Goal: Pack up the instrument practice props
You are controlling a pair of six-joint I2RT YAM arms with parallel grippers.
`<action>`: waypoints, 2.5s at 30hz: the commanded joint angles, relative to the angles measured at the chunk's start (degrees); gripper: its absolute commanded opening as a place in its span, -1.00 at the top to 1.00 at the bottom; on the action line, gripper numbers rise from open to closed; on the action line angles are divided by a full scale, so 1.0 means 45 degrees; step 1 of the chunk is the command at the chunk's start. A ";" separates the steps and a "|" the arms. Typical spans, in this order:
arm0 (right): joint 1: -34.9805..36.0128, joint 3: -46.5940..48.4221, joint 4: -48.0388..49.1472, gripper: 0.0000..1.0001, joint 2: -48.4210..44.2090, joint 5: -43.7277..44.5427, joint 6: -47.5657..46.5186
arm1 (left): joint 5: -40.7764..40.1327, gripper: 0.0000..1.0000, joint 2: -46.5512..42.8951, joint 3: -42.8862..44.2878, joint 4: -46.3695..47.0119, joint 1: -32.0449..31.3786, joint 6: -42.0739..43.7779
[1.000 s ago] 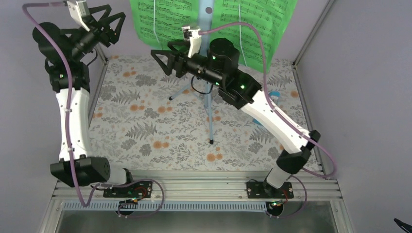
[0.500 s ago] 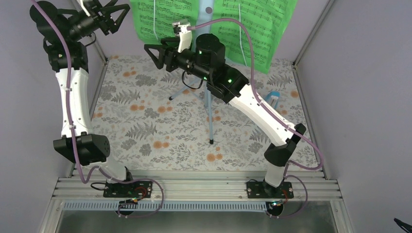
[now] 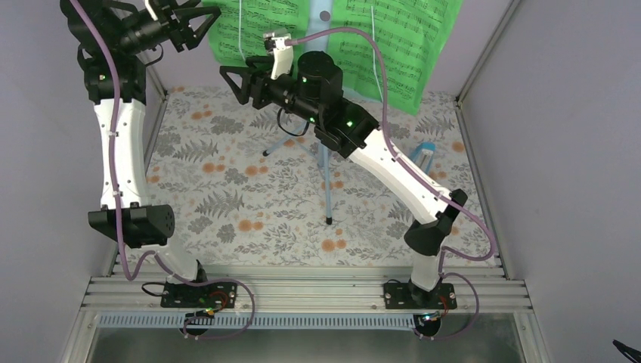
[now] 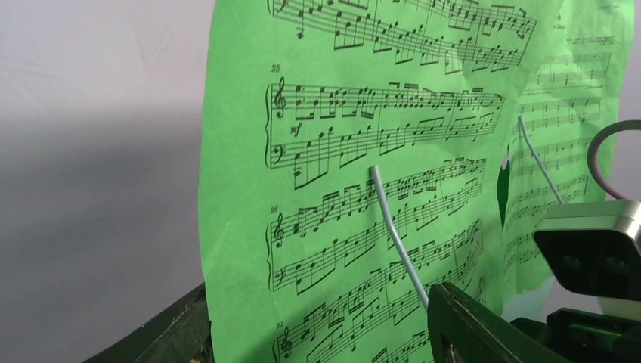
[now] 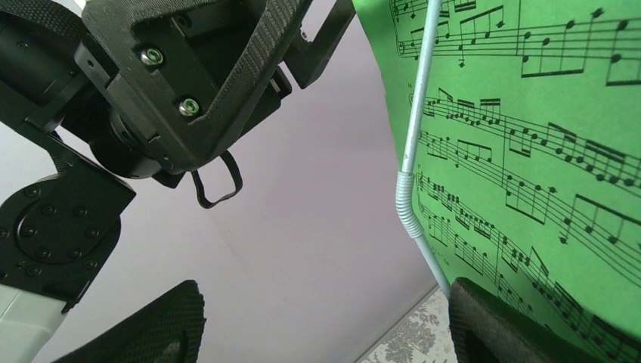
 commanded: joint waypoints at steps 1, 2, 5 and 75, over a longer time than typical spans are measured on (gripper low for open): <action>0.0112 0.0527 0.0306 -0.51 0.0263 0.0407 -0.0061 | 0.0017 -0.28 -0.0016 0.0074 -0.0395 -0.0011 0.0487; 0.0114 0.0528 0.0328 -0.51 0.0256 0.0417 -0.0079 | -0.0031 -0.25 -0.0074 0.0036 -0.0395 -0.0013 0.0488; 0.0122 0.0547 0.0363 -0.51 0.0298 0.0492 -0.0101 | -0.0237 -0.22 -0.0347 -0.0260 -0.0305 -0.0014 0.0606; -0.0256 0.0504 0.4023 0.94 0.1606 0.0380 -0.4255 | -0.4355 0.95 -0.1186 -0.1934 -0.1046 0.0120 -0.1316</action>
